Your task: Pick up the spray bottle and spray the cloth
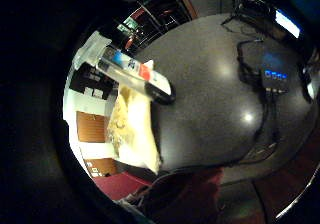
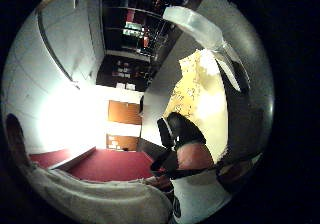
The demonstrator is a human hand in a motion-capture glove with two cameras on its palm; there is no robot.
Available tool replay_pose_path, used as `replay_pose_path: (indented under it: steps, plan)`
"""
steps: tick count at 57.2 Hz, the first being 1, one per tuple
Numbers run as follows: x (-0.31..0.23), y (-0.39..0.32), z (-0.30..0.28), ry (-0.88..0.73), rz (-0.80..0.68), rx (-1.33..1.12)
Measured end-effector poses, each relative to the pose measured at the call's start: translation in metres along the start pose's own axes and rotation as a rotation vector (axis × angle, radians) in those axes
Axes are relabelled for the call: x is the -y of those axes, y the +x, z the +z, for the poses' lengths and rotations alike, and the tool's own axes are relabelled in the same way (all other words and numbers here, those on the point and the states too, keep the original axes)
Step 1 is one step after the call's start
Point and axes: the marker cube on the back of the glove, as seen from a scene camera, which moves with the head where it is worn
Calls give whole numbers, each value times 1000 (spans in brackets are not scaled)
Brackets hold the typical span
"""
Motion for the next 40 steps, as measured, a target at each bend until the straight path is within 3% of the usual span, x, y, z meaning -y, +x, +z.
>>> replay_pose_path:
  steps: [40]
  plan:
    - [55, 16, 59, -18, 161, 196]
